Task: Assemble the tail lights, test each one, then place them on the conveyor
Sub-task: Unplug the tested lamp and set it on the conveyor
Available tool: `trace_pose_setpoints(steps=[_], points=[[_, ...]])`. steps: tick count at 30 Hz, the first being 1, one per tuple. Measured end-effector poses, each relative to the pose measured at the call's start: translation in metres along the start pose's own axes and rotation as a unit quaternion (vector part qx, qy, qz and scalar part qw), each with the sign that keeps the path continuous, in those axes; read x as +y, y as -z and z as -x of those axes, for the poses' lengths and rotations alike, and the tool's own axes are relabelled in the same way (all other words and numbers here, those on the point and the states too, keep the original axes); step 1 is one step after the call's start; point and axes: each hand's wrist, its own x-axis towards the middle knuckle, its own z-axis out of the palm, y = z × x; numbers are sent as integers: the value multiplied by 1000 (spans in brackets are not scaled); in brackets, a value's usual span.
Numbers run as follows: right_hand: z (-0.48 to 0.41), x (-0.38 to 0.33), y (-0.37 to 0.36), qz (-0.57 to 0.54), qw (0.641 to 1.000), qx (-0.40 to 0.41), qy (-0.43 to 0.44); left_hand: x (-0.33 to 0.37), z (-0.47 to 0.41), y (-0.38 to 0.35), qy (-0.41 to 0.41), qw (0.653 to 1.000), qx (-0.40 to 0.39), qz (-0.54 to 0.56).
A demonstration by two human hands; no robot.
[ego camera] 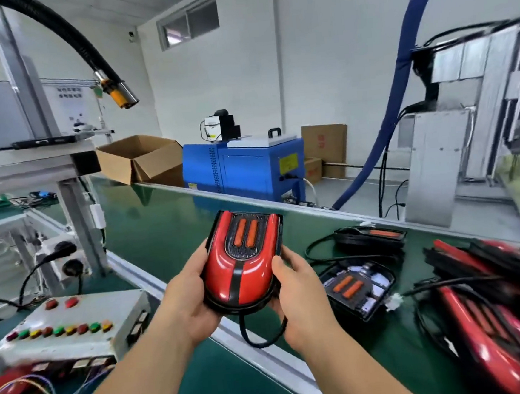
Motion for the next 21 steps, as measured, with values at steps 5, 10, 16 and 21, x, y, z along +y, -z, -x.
trace_pose_setpoints(steps=[5,10,16,21], points=[[18,15,35,29,999,2,-30,-43,7,-1,8,999,22,27],[11,25,49,16,994,6,-104,-59,9,9,39,994,84,61],[-35,31,47,-66,986,-26,-153,-52,3,17,23,990,117,79],[-82,38,36,-44,993,-24,-104,-52,0,21,17,989,118,84]])
